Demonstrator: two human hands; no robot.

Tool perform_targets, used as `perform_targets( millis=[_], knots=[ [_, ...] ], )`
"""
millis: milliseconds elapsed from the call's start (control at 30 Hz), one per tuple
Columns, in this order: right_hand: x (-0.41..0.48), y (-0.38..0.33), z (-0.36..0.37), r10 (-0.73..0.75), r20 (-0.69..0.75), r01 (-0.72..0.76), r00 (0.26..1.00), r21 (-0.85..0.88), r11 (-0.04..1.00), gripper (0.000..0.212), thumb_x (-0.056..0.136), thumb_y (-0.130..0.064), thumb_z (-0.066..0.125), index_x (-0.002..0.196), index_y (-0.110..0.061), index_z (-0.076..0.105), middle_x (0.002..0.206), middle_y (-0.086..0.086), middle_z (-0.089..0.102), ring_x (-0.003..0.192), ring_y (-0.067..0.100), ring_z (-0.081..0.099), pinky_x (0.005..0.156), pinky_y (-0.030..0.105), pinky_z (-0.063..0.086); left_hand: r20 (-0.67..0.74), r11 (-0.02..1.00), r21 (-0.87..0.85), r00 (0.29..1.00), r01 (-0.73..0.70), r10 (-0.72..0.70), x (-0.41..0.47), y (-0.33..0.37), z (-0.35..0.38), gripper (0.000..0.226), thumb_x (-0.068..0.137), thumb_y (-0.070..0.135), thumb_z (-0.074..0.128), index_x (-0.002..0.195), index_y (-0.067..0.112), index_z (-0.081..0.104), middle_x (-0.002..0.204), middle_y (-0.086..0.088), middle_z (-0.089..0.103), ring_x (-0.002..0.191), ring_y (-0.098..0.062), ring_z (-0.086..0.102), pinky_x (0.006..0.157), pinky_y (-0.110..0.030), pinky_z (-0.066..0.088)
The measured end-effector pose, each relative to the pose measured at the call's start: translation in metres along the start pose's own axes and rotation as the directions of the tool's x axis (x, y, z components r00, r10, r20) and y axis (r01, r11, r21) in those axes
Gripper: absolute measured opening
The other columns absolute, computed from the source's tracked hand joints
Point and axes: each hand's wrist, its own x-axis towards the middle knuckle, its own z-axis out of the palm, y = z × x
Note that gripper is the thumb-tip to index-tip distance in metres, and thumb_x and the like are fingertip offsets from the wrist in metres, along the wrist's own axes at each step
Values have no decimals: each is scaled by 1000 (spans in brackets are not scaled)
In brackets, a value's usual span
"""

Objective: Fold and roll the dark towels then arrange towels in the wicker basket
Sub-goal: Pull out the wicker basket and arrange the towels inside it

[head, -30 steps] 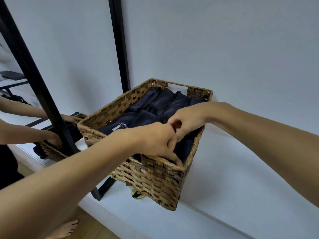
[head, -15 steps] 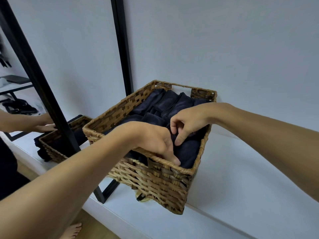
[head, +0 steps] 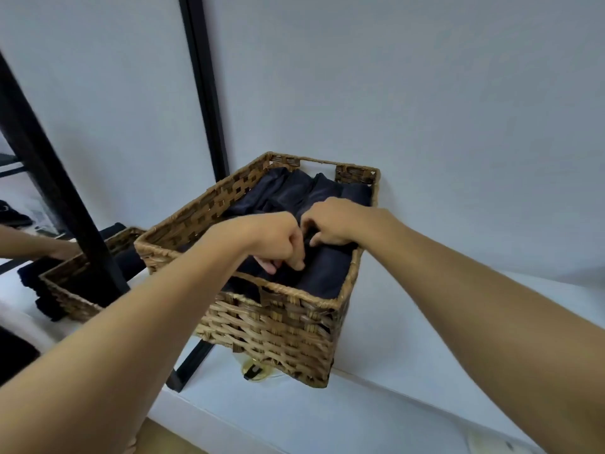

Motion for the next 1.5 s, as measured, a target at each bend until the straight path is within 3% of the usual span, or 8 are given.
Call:
perform_targets(
  millis=[200,333,633,833,967,1167,1267,1500],
  knots=[
    [-31,12,-6,123,-247,-42,961,311,950,15,90,-10,54,89,-24,59,103,7,67,94,29,62,77,38,51,-199,839,522,978,154,-56,11,52,-14,10,88,16,65,85,7,62,70,-6,62,60,-21,60,65,-36,56],
    [-121,68,-12,406,-460,-38,790,625,780,26,93,-8,54,113,-17,67,111,-1,69,94,11,59,74,10,42,-436,943,330,880,-40,190,33,135,-2,13,87,18,55,77,12,50,77,-11,57,70,-27,60,64,-37,52],
    [-309,258,79,887,27,-755,461,537,377,38,96,-3,41,129,-11,57,130,9,58,114,28,57,93,36,50,84,864,-478,971,-157,223,120,349,172,30,96,16,57,120,-2,55,100,-18,68,72,-31,67,74,-42,61],
    [-357,334,126,905,235,-913,354,296,280,17,97,-13,46,101,-3,60,105,16,62,111,36,58,76,37,44,200,801,-599,972,23,121,171,423,272,18,93,9,51,109,1,55,102,-18,62,79,-32,66,75,-44,60],
    [-347,349,136,883,381,-951,274,241,191,32,98,-18,52,127,-7,58,131,13,59,121,33,54,87,37,44,218,730,-679,970,74,104,183,443,295,28,88,7,48,110,0,62,109,-20,68,89,-31,64,86,-44,56],
    [-343,348,135,872,315,-830,375,534,164,36,101,-34,47,103,-1,62,89,12,64,84,28,63,73,34,51,122,580,-811,992,78,37,192,438,283,50,92,44,38,122,13,64,117,-12,67,107,-31,64,97,-45,51],
    [-336,336,121,864,229,-692,449,701,174,41,95,-29,51,119,5,54,93,17,68,75,29,68,65,35,58,71,662,-749,993,-7,91,183,424,257,73,76,72,46,120,16,62,114,-7,67,104,-26,64,96,-45,51],
    [-278,269,30,774,16,-295,633,929,222,14,87,-2,45,77,-5,54,67,10,61,60,23,64,65,36,61,-242,698,-671,964,-249,111,130,346,132,34,89,38,60,110,12,59,106,-8,69,97,-26,67,92,-45,54]
  ],
)
